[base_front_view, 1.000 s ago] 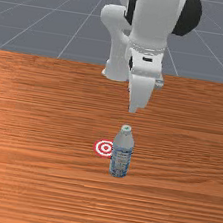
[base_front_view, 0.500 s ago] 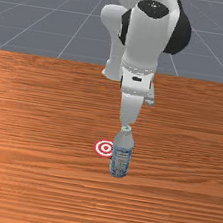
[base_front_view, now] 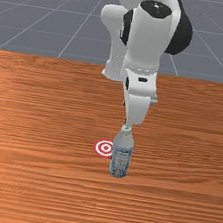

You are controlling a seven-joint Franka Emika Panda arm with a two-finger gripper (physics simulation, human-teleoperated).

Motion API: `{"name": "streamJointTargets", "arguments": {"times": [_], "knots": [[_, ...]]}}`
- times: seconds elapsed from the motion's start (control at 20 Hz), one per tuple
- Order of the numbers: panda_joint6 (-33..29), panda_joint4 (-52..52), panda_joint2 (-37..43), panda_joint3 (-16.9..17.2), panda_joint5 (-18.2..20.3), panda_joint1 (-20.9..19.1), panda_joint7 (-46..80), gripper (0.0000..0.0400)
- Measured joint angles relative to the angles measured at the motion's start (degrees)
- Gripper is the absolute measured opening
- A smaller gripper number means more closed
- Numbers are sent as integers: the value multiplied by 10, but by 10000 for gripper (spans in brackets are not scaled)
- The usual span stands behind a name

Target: Pick up the bottle and put it on the marker

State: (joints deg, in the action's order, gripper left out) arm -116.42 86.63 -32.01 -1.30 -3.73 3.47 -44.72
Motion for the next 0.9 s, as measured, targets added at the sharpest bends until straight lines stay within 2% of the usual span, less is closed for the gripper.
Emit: {"name": "streamJointTargets", "arguments": {"times": [0.05, 0.15, 0.2, 0.3, 0.45, 0.55, 0.6, 0.7, 0.8, 0.85, 0.9], "knots": [[6, -5, -2, 9, -9, 13, 42, 400], [26, -27, -15, 3, 5, 9, 32, 400], [15, -26, -16, 10, -11, 16, 43, 400], [26, -51, -31, 11, -14, 17, 43, 400], [44, -75, -46, 5, 1, 11, 32, 400], [35, -67, -44, 5, 0, 11, 33, 400], [109, -145, -87, 3, 4, 11, 28, 400], [119, -164, -109, 3, 5, 11, 27, 400], [111, -163, -120, 3, 5, 10, 27, 400], [32, -82, -83, 4, 2, 10, 32, 400], [35, -85, -86, 4, 2, 10, 32, 400]]}}
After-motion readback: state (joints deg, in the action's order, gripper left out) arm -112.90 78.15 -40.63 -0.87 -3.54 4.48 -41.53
